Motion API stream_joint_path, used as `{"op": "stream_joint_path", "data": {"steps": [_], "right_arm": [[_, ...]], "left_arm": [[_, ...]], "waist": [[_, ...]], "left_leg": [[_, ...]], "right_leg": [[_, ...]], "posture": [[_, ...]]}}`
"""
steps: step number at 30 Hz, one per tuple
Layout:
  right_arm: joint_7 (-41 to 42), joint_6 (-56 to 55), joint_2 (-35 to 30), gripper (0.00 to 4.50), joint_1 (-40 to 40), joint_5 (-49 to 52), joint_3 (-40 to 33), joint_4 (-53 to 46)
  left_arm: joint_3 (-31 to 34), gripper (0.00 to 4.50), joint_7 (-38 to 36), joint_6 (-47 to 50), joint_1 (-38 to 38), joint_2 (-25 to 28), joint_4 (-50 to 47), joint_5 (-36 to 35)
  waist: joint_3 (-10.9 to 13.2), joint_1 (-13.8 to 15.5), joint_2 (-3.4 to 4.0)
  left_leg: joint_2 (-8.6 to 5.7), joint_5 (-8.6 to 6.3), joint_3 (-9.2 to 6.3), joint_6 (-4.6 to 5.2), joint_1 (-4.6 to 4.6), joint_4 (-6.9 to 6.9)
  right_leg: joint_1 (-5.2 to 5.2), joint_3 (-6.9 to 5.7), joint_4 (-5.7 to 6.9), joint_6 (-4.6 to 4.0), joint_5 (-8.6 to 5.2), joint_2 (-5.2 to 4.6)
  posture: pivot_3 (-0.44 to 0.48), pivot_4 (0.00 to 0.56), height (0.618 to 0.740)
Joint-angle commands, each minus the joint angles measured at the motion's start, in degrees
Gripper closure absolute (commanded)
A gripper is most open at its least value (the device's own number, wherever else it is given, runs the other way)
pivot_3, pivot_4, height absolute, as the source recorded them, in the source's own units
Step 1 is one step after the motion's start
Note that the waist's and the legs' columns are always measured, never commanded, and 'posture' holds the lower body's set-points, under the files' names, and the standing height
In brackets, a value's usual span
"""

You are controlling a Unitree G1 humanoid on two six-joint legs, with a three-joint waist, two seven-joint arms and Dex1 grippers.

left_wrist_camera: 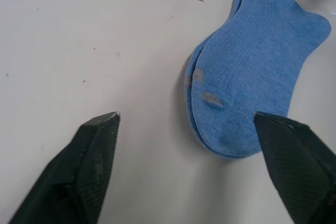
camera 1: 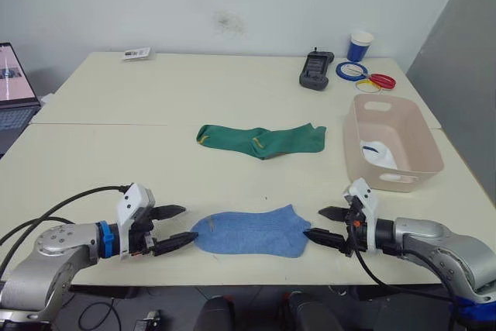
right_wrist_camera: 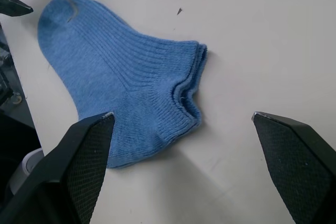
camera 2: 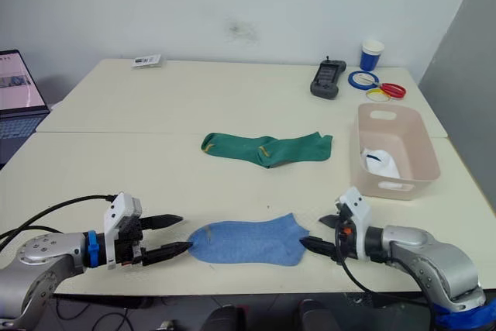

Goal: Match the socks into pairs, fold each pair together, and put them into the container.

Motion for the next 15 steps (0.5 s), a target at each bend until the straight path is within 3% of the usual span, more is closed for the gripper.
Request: {"op": "stream_joint_path", "data": {"steps": [1, 3, 6, 15], "right_arm": [[-0.2, 0.2, -0.3, 0.0, -0.7, 0.1, 1.6, -2.3], [-0.6, 1.0, 0.2, 0.0, -1.4, 0.5, 2.4, -2.0], [-1.3, 1.4, 1.1, 0.61, -2.5, 0.2, 3.7, -1.1], [-2.5, 1.8, 3.4, 3.82, -5.7, 0.1, 4.0, 2.9]], "left_arm": [[-2.2, 0.02, 0.4, 0.3, 0.6, -0.2, -1.4, 1.4], [-2.8, 0.02, 0.7, 0.6, 1.1, -0.7, -2.0, 1.3], [-4.2, 0.64, 1.3, -0.2, 1.9, -1.3, -2.3, 2.7], [-5.2, 3.51, 3.7, 0.9, 1.3, -3.1, -3.0, 2.8]], "waist": [[0.0, 0.0, 0.0], [0.0, 0.0, 0.0], [0.0, 0.0, 0.0], [0.0, 0.0, -0.01]], "left_leg": [[0.0, 0.0, 0.0, 0.0, 0.01, 0.0], [0.0, 0.0, 0.01, 0.0, 0.01, 0.0], [0.01, 0.0, 0.01, 0.0, 0.01, 0.0], [-0.02, 0.0, 0.04, 0.0, 0.01, 0.0]], "right_leg": [[0.0, 0.01, 0.0, 0.01, 0.0, 0.0], [0.0, 0.01, 0.0, 0.01, 0.01, 0.0], [0.0, 0.02, 0.0, 0.01, 0.01, 0.0], [0.0, 0.03, -0.01, 0.01, 0.01, -0.02]], "posture": [[0.0, 0.15, 0.74], [0.0, 0.15, 0.74], [0.0, 0.15, 0.74], [0.0, 0.15, 0.74]]}}
